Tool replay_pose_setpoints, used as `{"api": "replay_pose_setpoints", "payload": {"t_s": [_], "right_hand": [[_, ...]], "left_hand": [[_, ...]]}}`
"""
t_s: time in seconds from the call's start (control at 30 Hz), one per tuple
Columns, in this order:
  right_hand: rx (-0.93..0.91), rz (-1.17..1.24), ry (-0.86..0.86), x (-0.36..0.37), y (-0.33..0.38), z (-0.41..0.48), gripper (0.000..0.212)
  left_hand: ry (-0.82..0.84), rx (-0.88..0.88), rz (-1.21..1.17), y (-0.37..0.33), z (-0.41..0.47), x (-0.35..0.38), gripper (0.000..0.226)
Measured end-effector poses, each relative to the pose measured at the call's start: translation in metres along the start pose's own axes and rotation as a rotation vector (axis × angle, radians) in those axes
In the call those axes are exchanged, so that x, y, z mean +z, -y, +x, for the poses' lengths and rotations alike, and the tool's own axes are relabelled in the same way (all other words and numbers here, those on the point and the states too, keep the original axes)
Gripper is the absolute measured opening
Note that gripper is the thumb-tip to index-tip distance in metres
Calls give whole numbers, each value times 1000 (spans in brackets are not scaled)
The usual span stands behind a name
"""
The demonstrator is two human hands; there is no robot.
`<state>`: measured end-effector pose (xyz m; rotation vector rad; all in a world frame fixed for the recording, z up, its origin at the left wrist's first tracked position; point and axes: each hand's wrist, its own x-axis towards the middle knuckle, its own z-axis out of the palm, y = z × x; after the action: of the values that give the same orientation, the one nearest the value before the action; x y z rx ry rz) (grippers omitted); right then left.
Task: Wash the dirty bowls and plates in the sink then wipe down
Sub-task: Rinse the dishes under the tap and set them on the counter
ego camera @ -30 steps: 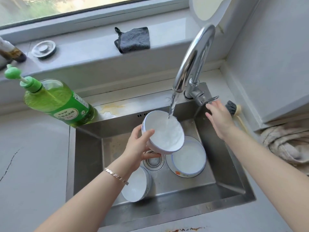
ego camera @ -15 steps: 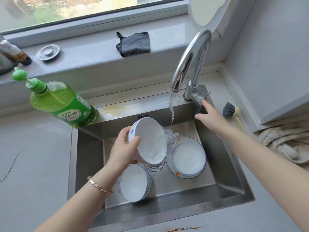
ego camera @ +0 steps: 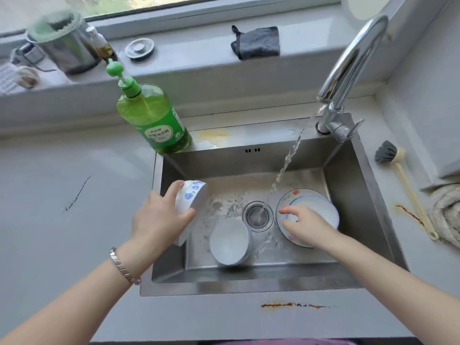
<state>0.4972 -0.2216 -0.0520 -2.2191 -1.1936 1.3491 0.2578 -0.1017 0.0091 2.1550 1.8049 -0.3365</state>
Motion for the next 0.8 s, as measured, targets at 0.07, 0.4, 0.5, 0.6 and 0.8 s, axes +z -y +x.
{"api": "replay_pose_setpoints", "payload": {"t_s": [0.07,0.4,0.5,0.6,0.8], "right_hand": [[30,-20,53,13,8,-4,39],[195,294,177,91,24,13,31],[225,300,117,108,20,32,23],[288,232,26,124,13,55,38],[321,125,-84,160,-3,87,54]], "left_hand": [[6,-25,-22,14,-3,10,55],[397,-226,-1114,29,4,92,26],[521,-293,-1179,33,22,124,25],[578,-240,-1036,41,47,156,32],[739,-233,-838,55,81,200,42]]}}
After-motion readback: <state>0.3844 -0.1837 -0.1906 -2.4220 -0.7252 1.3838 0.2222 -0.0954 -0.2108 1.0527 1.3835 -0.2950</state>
